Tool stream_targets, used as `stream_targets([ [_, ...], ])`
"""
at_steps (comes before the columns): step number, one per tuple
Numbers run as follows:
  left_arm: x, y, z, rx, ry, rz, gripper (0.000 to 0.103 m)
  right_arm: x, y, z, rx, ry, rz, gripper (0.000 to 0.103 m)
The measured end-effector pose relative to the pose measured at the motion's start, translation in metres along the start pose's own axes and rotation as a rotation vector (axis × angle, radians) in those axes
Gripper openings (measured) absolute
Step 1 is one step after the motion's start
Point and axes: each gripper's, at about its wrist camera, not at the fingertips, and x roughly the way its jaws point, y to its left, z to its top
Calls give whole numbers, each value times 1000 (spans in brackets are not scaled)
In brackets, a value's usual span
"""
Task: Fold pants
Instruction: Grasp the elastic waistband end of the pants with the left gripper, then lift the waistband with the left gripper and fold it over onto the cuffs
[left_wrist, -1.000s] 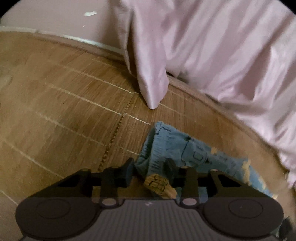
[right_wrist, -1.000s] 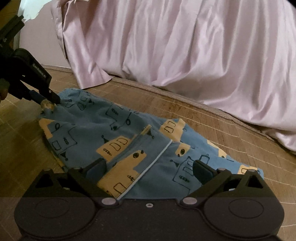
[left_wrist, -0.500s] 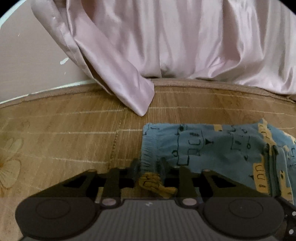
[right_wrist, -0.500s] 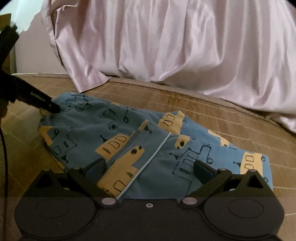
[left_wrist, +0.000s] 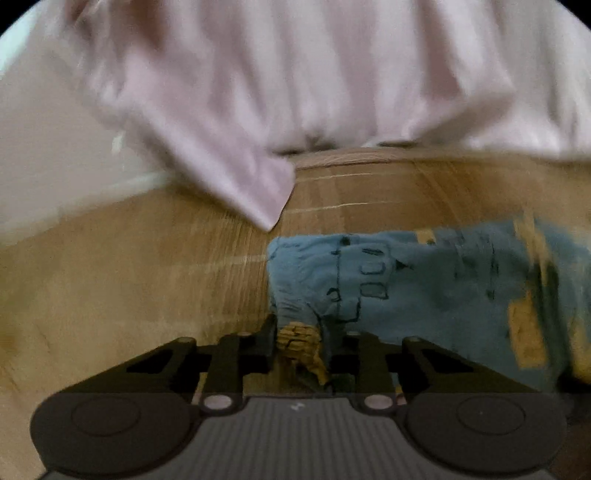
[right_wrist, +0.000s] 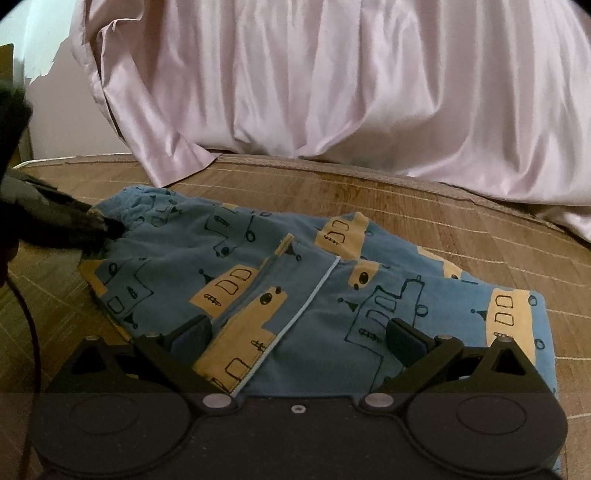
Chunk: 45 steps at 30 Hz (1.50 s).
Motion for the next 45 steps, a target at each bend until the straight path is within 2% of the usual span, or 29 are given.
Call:
stream_targets([
  [2,-6,-26,-5,173,-41,80,23,1,-1,0,8,3,4,101],
  [5,-10,-50,-13,320,-71,135,23,1,-3,0,14,6,10,101],
  [8,-11,-56,-15,369,-83,158,23,1,-3,1,16,6,10,101],
  [11,-11,-50,-11,323,-71,136,23,1,-3,1,16,6,10,101],
  [14,-11,-26,-5,150,-29,48,28,1,-3,0,15,6,11,101],
  [17,-4,11,1,-105,29,-123,57,1,-4,0,14,6,10,101],
  [19,2,34,0,-268,58,-207,58,1,-4,0,14,6,10,101],
  [22,10,59,-6,-448,91,-312,57,1,-3,0,14,6,10,101],
  [25,18,79,-14,-595,112,-393,44,1,-3,0,14,6,9,101],
  [29,30,97,-23,-780,151,-438,24,1,-3,0,15,6,10,101],
  [31,34,101,-26,-820,160,-437,21,1,-3,1,14,6,9,101],
  [35,32,94,-19,-793,169,-369,18,2,-4,1,8,5,7,101],
  [41,4,58,5,-500,62,-267,16,-2,-1,0,-19,-17,-6,101],
  [45,-14,40,19,-380,9,-247,16,-4,-2,2,-38,-15,3,100],
])
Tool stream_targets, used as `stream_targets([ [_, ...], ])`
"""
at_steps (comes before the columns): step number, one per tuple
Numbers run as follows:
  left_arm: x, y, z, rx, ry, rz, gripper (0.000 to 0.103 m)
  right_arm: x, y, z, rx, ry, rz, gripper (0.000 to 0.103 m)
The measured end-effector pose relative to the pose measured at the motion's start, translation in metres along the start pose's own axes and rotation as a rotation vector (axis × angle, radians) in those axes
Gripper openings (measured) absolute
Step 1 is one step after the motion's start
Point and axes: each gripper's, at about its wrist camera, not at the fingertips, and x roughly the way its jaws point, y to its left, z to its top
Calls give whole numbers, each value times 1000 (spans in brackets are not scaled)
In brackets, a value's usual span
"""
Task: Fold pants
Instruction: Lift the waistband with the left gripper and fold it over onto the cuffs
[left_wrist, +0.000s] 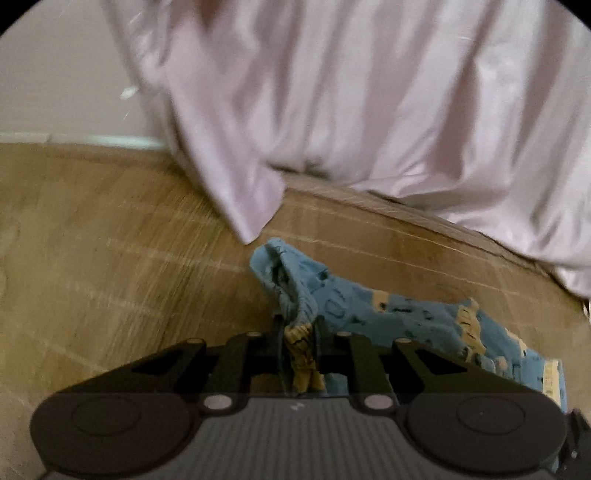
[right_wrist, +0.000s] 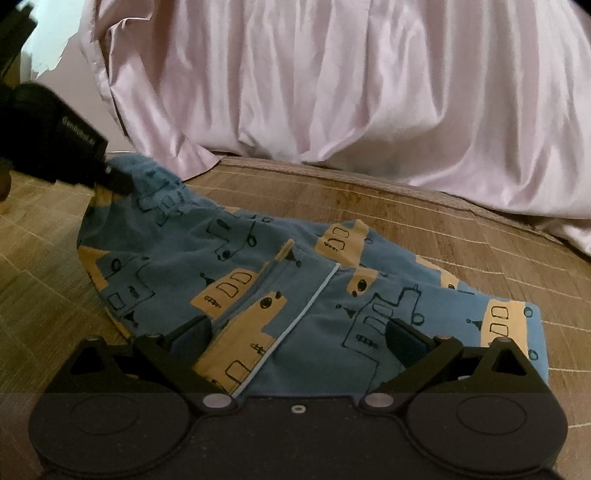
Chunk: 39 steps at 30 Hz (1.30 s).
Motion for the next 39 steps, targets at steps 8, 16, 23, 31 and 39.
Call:
stream_targets([
  [8,-23,-48,5,199,-52,-28,16,-11,-4,5,-29,-28,-8,100],
  [16,-37,-77,9,249,-61,-51,16,-34,-23,4,-26,-43,-32,100],
  [23,-54,-111,5,355,-64,-129,16,-65,-51,-1,-105,-23,-101,100],
  [31,-70,-175,-21,579,-49,-271,17,-113,-108,-9,-69,7,-221,102],
  [39,-59,-230,-42,710,27,-306,17,-114,-162,-36,98,-5,-270,101],
])
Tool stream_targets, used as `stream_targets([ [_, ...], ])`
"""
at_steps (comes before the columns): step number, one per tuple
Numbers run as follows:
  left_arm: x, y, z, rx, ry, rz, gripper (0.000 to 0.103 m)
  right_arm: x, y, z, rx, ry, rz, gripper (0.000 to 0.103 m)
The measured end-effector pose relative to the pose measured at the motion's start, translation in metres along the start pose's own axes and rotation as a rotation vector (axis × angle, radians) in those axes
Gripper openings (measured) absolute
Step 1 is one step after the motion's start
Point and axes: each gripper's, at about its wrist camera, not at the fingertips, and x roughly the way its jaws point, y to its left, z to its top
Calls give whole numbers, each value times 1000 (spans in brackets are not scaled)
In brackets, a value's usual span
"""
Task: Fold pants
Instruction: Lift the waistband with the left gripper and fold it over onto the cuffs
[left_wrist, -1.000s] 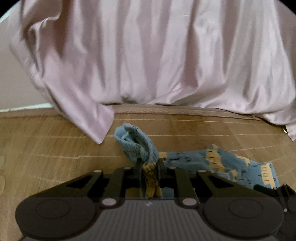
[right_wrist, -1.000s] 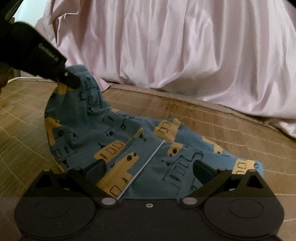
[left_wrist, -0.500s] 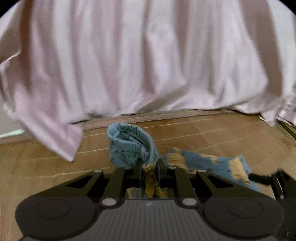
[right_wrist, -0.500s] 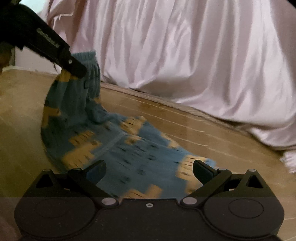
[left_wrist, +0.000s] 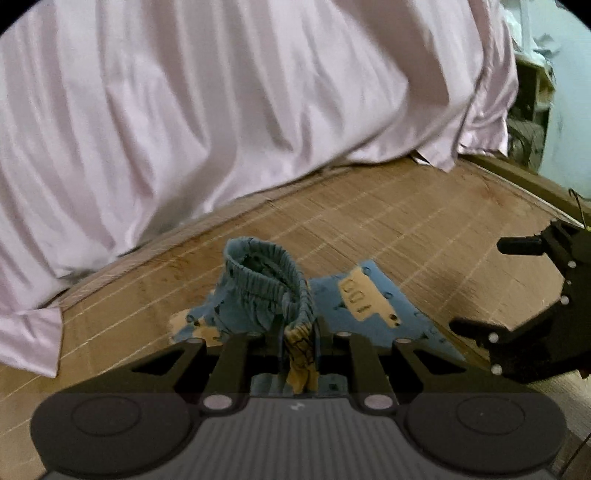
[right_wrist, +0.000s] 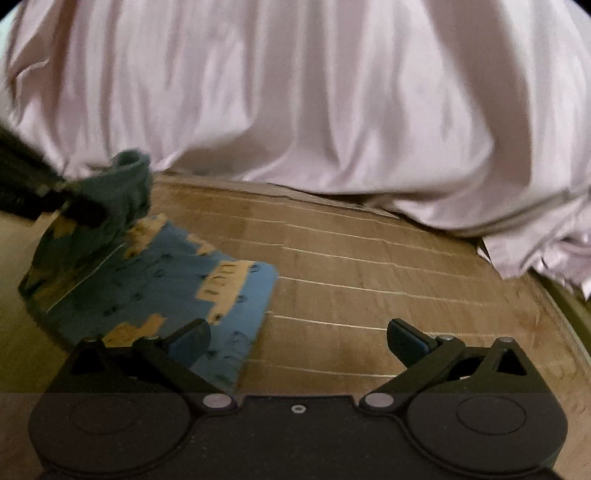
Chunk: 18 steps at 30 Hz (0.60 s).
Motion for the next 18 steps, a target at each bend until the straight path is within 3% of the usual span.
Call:
stream_targets([
  [8,2,-29,7,55,4,-44,17,9,-48,-4,97,-21,-48,101],
  [18,32,-85,13,155,48,-121,17,11,-71,-10,215,-28,-38,102],
])
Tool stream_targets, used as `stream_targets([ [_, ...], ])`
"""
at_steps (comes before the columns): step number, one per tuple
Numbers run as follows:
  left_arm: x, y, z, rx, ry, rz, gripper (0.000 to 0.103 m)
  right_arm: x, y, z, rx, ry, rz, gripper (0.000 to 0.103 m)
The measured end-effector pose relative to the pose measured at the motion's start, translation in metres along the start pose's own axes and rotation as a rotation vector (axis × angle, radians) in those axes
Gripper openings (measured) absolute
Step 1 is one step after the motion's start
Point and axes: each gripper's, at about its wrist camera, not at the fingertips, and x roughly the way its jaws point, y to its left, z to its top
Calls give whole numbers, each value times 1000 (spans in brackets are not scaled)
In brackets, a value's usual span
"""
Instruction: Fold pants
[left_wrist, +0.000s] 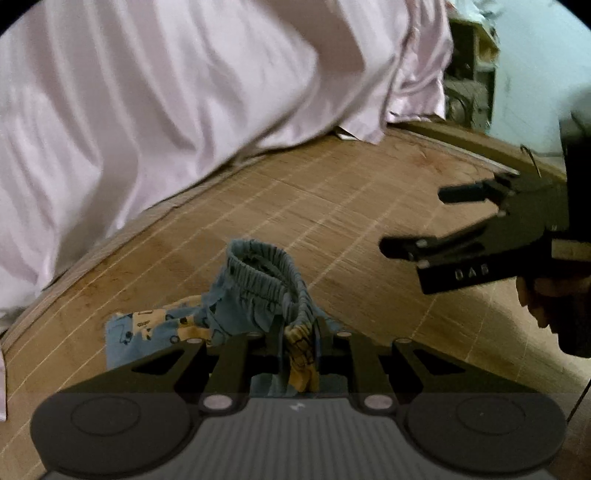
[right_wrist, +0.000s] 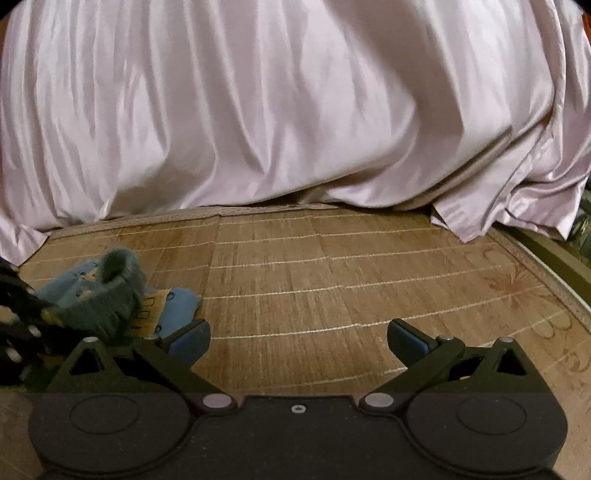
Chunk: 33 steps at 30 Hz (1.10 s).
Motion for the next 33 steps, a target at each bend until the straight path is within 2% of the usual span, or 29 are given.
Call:
stream_targets([
  [5,20,-18,0,67,41,3,17,2,3,-1,-6,-4,2,102],
  [8,31,-20,0,55,63,-17,19,4,3,-2,-5,3,-1,102],
  [10,37,-20,-2,37,79,-48,29,4,2,-3,-8,8,-11,102],
  [12,33,-17,-6,9,72,-110,55,4,1,-4,-4,9,-19,102],
  [14,22,-12,-13,-10,39,-144,64,3,0,-4,9,6,-21,102],
  [16,6,-1,-21,-41,12,-140,68,2,2,-3,27,4,-13,102],
  [19,-16,30,-31,-169,-16,-86,83,4,11,-1,68,23,36,102],
  [21,-28,56,-41,-282,-33,-26,100,5,22,1,71,38,58,102],
  [22,-32,68,-47,-330,-42,10,103,7,30,2,58,48,58,102],
  [27,-27,110,-67,-513,-6,177,103,15,62,-2,-31,101,32,102],
  [31,-19,122,-78,-556,46,249,103,17,76,-12,-117,139,-4,102],
  [33,-17,123,-84,-547,80,255,103,16,79,-15,-154,160,-18,102],
])
